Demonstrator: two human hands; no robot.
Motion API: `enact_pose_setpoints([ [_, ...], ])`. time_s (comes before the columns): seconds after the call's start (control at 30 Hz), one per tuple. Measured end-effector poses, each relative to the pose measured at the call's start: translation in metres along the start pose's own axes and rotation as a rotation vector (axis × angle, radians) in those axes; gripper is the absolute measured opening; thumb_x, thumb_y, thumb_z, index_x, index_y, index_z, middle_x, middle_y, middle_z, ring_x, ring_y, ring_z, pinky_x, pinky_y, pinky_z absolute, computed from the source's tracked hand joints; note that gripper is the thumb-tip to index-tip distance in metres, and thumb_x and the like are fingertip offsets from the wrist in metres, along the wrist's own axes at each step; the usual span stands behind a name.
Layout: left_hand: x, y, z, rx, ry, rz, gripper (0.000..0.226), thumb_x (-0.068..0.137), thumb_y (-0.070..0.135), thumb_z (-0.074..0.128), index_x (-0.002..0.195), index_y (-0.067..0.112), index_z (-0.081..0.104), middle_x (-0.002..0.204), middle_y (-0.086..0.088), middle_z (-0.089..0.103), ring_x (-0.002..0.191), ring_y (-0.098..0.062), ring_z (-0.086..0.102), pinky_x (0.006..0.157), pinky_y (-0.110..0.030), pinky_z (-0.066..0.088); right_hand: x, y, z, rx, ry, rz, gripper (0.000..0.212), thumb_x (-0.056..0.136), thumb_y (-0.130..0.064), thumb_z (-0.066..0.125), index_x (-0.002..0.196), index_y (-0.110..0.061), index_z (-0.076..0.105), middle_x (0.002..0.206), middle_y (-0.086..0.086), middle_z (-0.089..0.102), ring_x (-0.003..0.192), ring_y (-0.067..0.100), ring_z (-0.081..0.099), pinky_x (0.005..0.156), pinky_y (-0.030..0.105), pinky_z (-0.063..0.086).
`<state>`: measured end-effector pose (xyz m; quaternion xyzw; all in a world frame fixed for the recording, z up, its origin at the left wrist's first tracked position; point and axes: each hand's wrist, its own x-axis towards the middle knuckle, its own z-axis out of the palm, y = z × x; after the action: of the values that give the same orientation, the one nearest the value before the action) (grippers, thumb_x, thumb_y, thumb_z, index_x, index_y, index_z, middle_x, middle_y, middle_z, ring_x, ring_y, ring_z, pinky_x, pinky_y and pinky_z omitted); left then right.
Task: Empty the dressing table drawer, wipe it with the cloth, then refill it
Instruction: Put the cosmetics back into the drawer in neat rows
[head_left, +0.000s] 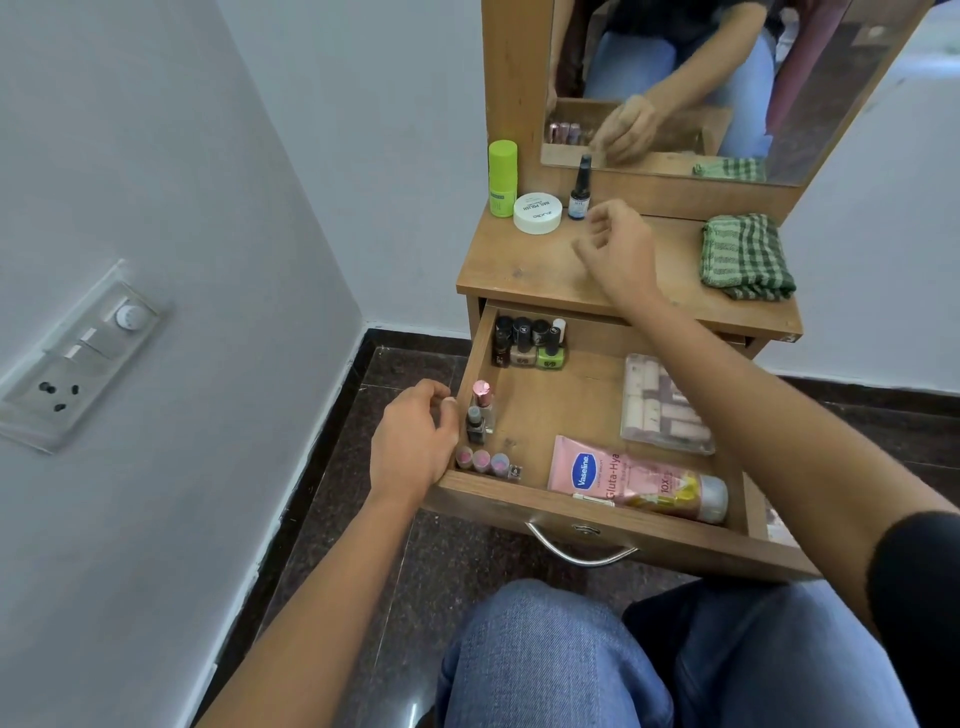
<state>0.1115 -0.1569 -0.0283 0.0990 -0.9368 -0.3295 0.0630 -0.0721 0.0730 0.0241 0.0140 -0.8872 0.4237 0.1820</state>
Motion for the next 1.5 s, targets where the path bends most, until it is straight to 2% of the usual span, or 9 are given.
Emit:
enact_pose_setpoints([
  [0.13,0.000,0.000,0.000,-0.001,-0.001,-0.006,0.021,0.097,0.032,0.050,0.108,0.022,0.064,0.101,0.006,0.066,0.085,-0.007,0.060,0.075,-0.028,0.052,0.039,0.012,0.012,0.053,0.063,0.217,0.037,0.077,-0.016,0.071,0.110,-0.005,0.059,0.108,0.010,0.064,0.092,0.016,0.057,0.083,0.025,0.047],
  [0.43,0.001,-0.001,0.002,-0.017,0.002,-0.003,0.021,0.097,0.032,0.051,0.111,0.022,0.064,0.100,0.007,0.066,0.085,-0.006,0.061,0.077,-0.026,0.052,0.070,0.019,0.043,0.014,0.141,0.293,0.031,0.074,-0.027,0.075,0.097,-0.013,0.060,0.104,0.007,0.065,0.092,0.020,0.060,0.085,0.036,0.048],
  [0.57,0.001,-0.001,0.001,-0.015,0.007,0.003,0.022,0.097,0.032,0.051,0.110,0.022,0.065,0.099,0.007,0.067,0.084,-0.007,0.061,0.075,-0.025,0.051,0.066,0.017,0.042,0.010,0.170,0.283,0.024,0.075,-0.029,0.074,0.089,-0.018,0.058,0.095,0.003,0.065,0.081,0.014,0.054,0.075,0.030,0.046],
  [0.73,0.001,-0.001,0.001,-0.012,0.004,0.006,0.022,0.096,0.031,0.051,0.109,0.020,0.065,0.100,0.005,0.067,0.084,-0.007,0.060,0.071,-0.024,0.048,0.018,0.000,0.013,0.269,0.208,0.149,0.021,0.075,-0.018,0.075,0.090,-0.011,0.063,0.077,-0.008,0.061,0.068,0.001,0.053,0.064,0.013,0.043],
  [0.87,0.000,-0.001,0.000,-0.018,0.010,0.002,0.020,0.095,0.031,0.051,0.107,0.022,0.066,0.099,0.005,0.067,0.083,-0.007,0.060,0.073,-0.030,0.051,-0.047,-0.002,-0.011,0.324,0.166,0.073,0.026,0.077,-0.024,0.074,0.098,-0.011,0.066,0.087,-0.006,0.067,0.072,0.002,0.060,0.067,0.015,0.051],
  [1.07,0.000,0.000,0.000,-0.021,0.014,-0.005,0.020,0.095,0.031,0.051,0.105,0.022,0.066,0.096,0.004,0.067,0.082,-0.009,0.061,0.075,-0.033,0.053,-0.125,0.034,-0.018,0.195,-0.010,0.167,0.022,0.080,-0.023,0.072,0.098,-0.022,0.060,0.088,-0.012,0.062,0.079,-0.002,0.058,0.070,0.013,0.047],
  [1.2,0.000,0.000,0.001,-0.018,0.011,-0.007,0.020,0.095,0.032,0.052,0.105,0.023,0.066,0.096,0.005,0.068,0.084,-0.010,0.061,0.074,-0.033,0.053,-0.127,0.056,-0.011,0.083,-0.053,0.280,0.030,0.080,-0.020,0.073,0.106,-0.012,0.060,0.093,-0.002,0.062,0.084,0.008,0.056,0.069,0.012,0.042],
  [1.33,0.000,-0.001,0.001,-0.013,0.010,-0.006,0.020,0.095,0.032,0.052,0.107,0.023,0.066,0.098,0.004,0.068,0.084,-0.010,0.061,0.073,-0.032,0.052,-0.122,0.066,0.002,0.049,-0.096,0.326,0.028,0.079,-0.014,0.073,0.103,-0.008,0.061,0.093,0.007,0.065,0.085,0.016,0.057,0.071,0.024,0.044],
  [1.5,0.001,0.000,0.001,-0.015,0.007,-0.005,0.020,0.096,0.032,0.052,0.107,0.023,0.066,0.098,0.005,0.067,0.084,-0.009,0.061,0.075,-0.032,0.052,-0.115,0.066,0.017,-0.093,-0.119,0.325,0.028,0.082,-0.025,0.072,0.107,-0.014,0.065,0.095,0.000,0.068,0.091,0.017,0.062,0.076,0.030,0.048],
])
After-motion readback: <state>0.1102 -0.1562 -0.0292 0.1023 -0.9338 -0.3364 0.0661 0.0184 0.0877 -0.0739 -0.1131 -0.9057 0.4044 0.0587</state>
